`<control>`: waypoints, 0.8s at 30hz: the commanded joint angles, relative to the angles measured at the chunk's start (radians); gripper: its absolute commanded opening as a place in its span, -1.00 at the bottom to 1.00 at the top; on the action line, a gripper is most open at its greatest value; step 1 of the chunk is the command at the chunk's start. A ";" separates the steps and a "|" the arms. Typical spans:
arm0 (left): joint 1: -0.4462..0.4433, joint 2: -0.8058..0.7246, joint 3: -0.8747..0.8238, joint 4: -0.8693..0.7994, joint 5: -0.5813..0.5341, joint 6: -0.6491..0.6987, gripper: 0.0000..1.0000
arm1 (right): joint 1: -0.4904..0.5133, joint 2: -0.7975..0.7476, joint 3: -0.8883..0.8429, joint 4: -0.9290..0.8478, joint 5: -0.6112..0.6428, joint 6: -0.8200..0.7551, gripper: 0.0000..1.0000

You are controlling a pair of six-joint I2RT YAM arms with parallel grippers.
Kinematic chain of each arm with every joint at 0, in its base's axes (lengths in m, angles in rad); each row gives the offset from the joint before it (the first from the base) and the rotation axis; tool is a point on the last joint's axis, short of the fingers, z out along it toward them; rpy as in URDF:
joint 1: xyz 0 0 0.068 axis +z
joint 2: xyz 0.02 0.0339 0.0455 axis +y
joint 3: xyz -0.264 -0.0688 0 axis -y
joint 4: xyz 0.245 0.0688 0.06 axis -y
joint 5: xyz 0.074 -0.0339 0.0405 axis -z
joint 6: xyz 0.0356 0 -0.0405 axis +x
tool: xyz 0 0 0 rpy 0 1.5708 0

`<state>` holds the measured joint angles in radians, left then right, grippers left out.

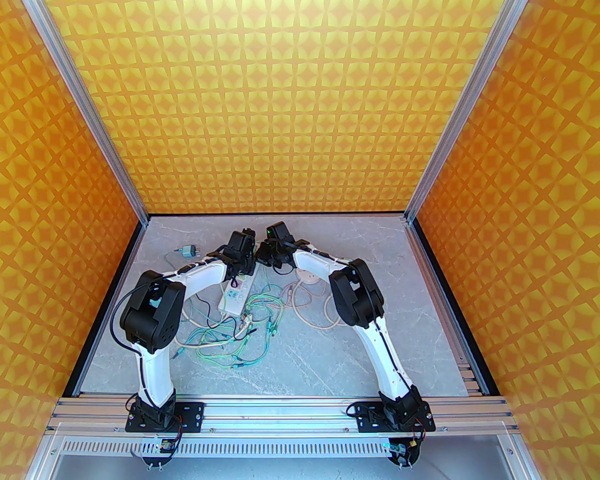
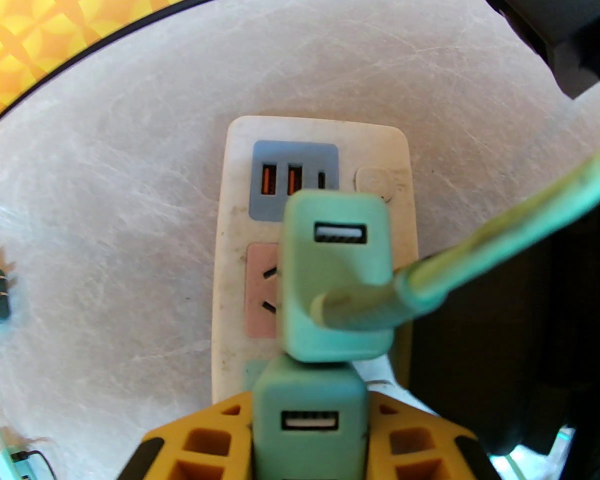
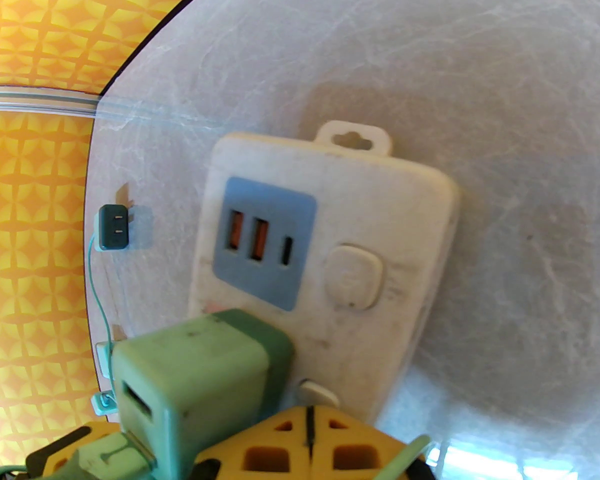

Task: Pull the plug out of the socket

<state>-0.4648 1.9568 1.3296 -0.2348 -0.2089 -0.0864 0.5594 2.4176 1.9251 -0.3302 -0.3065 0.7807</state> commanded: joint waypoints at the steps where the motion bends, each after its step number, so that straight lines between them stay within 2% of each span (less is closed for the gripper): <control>1: -0.056 -0.025 -0.007 0.004 -0.045 0.075 -0.78 | 0.005 0.083 -0.003 -0.122 0.097 -0.006 -1.00; 6: -0.034 -0.042 0.003 -0.005 -0.012 0.023 -0.78 | 0.005 0.082 -0.006 -0.120 0.094 -0.008 -1.00; 12: -0.023 -0.043 -0.003 -0.008 0.015 0.007 -0.75 | 0.002 0.019 -0.086 0.021 0.013 0.002 -1.00; 19: -0.005 -0.034 -0.020 -0.006 0.041 -0.004 -0.51 | 0.001 -0.040 -0.136 0.143 -0.081 0.035 -1.00; 22: 0.011 -0.045 -0.023 -0.014 0.075 -0.012 -0.28 | -0.001 -0.040 -0.133 0.141 -0.086 0.035 -1.00; 24: 0.016 -0.059 -0.029 -0.017 0.086 -0.019 -0.20 | 0.000 -0.039 -0.133 0.140 -0.083 0.035 -1.00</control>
<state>-0.4530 1.9541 1.3170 -0.2359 -0.1944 -0.0925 0.5526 2.3844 1.8133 -0.1669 -0.3622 0.8005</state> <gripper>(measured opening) 0.392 0.043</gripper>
